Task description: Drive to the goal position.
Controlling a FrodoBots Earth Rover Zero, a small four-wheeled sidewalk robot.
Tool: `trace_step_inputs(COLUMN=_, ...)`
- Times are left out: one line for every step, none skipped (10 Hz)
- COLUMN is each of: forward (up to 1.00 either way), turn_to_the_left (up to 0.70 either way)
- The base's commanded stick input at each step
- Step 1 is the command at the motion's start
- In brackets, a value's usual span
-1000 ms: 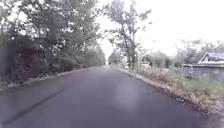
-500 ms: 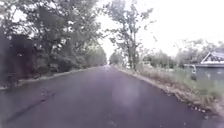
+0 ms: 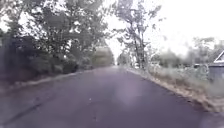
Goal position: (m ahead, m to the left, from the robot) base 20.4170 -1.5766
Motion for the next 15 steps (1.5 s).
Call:
trace_step_inputs(forward=1.00, turn_to_the_left=0.00)
trace_step_inputs(forward=1.00, turn_to_the_left=0.00)
trace_step_inputs(forward=1.00, turn_to_the_left=0.00)
trace_step_inputs(forward=1.00, turn_to_the_left=0.00)
trace_step_inputs(forward=1.00, turn_to_the_left=0.00)
trace_step_inputs(forward=1.00, turn_to_the_left=0.00)
trace_step_inputs(forward=1.00, turn_to_the_left=0.00)
trace_step_inputs(forward=1.00, turn_to_the_left=0.00)
trace_step_inputs(forward=1.00, turn_to_the_left=0.00)
trace_step_inputs(forward=1.00, turn_to_the_left=0.00)
trace_step_inputs(forward=1.00, turn_to_the_left=0.00)
trace_step_inputs(forward=1.00, turn_to_the_left=0.00)
trace_step_inputs(forward=1.00, turn_to_the_left=0.00)
trace_step_inputs(forward=1.00, turn_to_the_left=0.00)
trace_step_inputs(forward=1.00, turn_to_the_left=0.00)
